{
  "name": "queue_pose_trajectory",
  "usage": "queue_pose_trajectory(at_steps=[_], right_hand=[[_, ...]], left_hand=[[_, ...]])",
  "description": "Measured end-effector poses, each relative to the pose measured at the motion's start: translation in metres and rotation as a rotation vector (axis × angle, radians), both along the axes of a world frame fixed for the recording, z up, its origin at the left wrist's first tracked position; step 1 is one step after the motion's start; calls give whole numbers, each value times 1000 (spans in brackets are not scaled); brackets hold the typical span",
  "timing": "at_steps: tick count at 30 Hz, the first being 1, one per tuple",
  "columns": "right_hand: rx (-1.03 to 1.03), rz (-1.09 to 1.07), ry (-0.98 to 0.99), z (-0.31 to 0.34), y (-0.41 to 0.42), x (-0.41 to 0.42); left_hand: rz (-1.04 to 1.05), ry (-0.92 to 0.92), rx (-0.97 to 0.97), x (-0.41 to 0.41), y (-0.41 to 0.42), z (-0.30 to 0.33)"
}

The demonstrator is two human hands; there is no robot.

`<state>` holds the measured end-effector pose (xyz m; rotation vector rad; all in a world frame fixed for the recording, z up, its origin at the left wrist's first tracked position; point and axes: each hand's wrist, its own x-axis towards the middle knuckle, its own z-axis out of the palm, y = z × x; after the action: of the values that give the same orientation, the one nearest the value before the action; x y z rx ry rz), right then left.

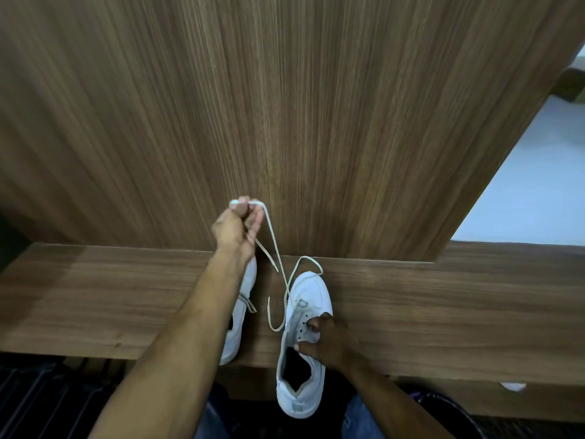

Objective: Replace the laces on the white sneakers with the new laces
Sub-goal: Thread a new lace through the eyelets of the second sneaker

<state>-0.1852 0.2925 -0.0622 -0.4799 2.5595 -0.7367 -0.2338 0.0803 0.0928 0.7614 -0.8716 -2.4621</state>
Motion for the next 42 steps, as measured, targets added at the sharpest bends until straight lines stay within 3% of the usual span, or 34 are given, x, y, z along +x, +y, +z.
queue_pose_trajectory(at_steps=[4,9,14,19,24,26,29,32,33,36,39,42], right_hand=[[5,1,-5,2,0,0],[-4,-12,-30,6,1,-2],[-10,-25,-17,1,1,-1],[-15,-17,-2,0,-2,1],[-25,-37,-13,-1,0,0],[-34,-39,-31,-3,-1,0],[-55,-38,-52,-3,-1,-1],[-63,-39,-55,-4,1,-1],[-67,-43,-65,-3,3,-1],[-96,-63,-97,-4,9,2],[-130,-67,-166,2,10,2],[-283,-202,-230,8,15,-11]], left_hand=[[-30,-90,-112,2,-8,-3],[-459,-554,-533,25,32,-98],[-622,-676,-738,50,60,-158],[-469,-710,-775,44,49,-151],[-355,-727,-553,46,53,-158],[-366,-788,-709,45,51,-159],[-430,-828,-1090,41,47,-153],[-623,-812,-1548,30,53,-148],[-709,-788,-1593,25,55,-149],[-898,-724,-1507,13,66,-144],[-902,-594,-1456,11,74,-129],[-905,-394,-1234,14,75,-97]])
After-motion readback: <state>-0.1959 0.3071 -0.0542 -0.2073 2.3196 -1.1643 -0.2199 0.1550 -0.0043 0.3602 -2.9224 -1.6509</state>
